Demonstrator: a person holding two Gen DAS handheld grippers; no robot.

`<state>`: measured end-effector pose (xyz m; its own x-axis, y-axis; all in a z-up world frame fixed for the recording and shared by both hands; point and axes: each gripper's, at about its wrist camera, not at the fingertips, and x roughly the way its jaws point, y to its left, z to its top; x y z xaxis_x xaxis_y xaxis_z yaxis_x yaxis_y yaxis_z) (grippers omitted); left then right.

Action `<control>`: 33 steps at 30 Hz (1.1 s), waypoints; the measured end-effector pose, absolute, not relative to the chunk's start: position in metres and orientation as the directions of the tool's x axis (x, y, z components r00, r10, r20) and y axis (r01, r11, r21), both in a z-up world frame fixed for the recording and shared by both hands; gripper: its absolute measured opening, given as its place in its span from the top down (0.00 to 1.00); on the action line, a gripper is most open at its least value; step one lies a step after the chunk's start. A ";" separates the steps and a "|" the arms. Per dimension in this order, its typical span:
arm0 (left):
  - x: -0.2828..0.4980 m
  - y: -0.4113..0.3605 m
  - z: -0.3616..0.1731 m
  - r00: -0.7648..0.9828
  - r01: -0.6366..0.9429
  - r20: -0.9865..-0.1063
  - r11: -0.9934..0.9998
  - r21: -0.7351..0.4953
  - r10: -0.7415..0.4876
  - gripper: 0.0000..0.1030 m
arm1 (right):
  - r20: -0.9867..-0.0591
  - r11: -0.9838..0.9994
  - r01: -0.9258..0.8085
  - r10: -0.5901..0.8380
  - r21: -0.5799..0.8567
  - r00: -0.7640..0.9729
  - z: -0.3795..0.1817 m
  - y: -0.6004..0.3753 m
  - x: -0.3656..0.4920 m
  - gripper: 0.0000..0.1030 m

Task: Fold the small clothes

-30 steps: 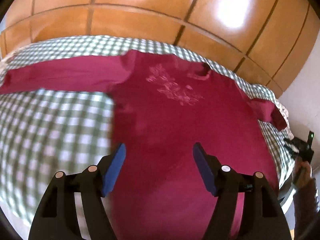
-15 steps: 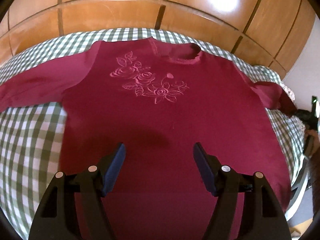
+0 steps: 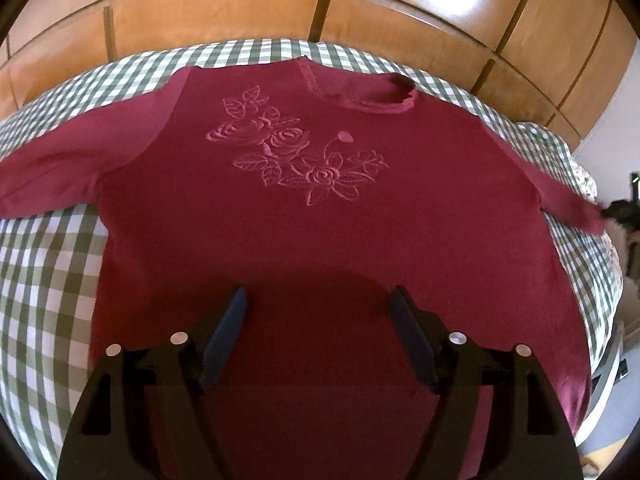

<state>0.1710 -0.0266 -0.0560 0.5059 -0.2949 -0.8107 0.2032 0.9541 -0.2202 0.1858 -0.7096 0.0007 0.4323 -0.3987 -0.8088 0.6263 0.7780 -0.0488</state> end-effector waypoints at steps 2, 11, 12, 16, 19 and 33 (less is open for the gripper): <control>0.171 -0.026 -0.055 0.504 0.206 -0.811 0.953 -0.220 -0.296 0.30 | -0.809 0.750 0.661 -0.373 0.026 0.455 -0.013 -0.713 0.177 0.62; 0.167 -0.021 -0.049 0.516 0.192 -0.795 0.947 -0.256 -0.320 0.30 | -0.720 0.675 0.530 0.003 0.514 0.694 -0.033 -0.642 0.099 0.53; 0.167 -0.022 -0.049 0.516 0.191 -0.794 0.947 -0.259 -0.321 0.30 | -0.718 0.677 0.515 0.028 0.526 0.695 -0.036 -0.635 0.102 0.53; 0.162 -0.023 -0.043 0.524 0.195 -0.787 0.945 -0.262 -0.326 0.27 | -0.731 0.645 0.532 0.062 0.548 0.679 -0.050 -0.621 0.131 0.61; 0.151 -0.013 -0.035 0.555 0.176 -0.773 0.951 -0.253 -0.308 0.27 | -0.742 0.635 0.562 0.026 0.530 0.670 -0.045 -0.628 0.133 0.95; 0.114 0.061 -0.031 0.611 0.030 -0.760 0.965 -0.260 -0.223 0.27 | -0.767 0.803 0.519 -0.126 0.293 0.629 -0.009 -0.587 0.102 0.42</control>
